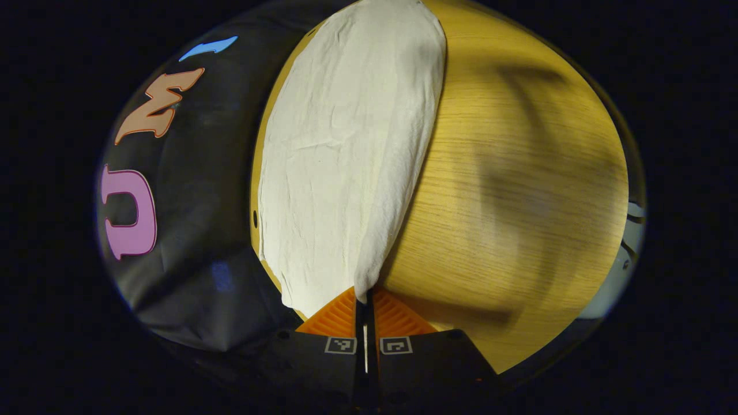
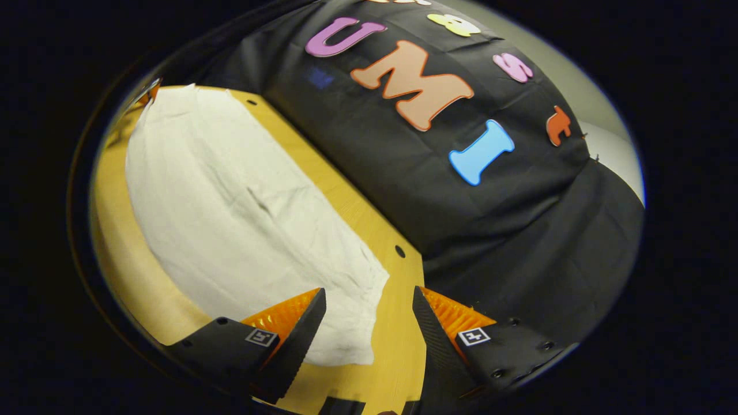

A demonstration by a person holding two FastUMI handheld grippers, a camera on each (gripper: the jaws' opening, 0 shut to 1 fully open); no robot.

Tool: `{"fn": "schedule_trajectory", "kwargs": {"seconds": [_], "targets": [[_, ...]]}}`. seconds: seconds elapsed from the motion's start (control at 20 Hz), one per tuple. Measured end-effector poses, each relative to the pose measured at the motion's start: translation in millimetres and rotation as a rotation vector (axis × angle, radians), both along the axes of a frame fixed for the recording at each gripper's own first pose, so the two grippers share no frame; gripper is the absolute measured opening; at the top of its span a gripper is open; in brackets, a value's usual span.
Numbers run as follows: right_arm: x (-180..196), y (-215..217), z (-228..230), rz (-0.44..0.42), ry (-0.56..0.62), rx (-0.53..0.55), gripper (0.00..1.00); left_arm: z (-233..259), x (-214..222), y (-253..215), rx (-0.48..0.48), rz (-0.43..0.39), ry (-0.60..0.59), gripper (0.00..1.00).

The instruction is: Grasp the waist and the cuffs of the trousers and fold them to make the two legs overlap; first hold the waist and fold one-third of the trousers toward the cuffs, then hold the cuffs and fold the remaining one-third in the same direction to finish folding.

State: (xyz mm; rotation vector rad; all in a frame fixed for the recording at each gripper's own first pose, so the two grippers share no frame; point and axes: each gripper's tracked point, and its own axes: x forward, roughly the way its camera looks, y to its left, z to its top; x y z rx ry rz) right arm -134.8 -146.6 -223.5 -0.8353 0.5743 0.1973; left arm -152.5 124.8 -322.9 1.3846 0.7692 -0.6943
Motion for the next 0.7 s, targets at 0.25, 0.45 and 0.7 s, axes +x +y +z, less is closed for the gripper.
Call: {"fn": "schedule_trajectory", "kwargs": {"seconds": [0.25,0.45,0.7], "targets": [[-33.0,-1.5,-36.9,0.151,0.124,-0.122,1.0,-0.3,2.1,1.1,0.007,-0.007,-0.02,0.0],[-60.8,-13.1,-63.2,0.195,0.214,-0.181,1.0,-0.8,2.6,0.8,0.006,0.0,-0.032,0.0],[-66.5,-10.6,-77.7,0.289,0.252,-0.255,0.96,0.2,3.5,0.9,0.022,-0.004,-0.036,0.0]]}}
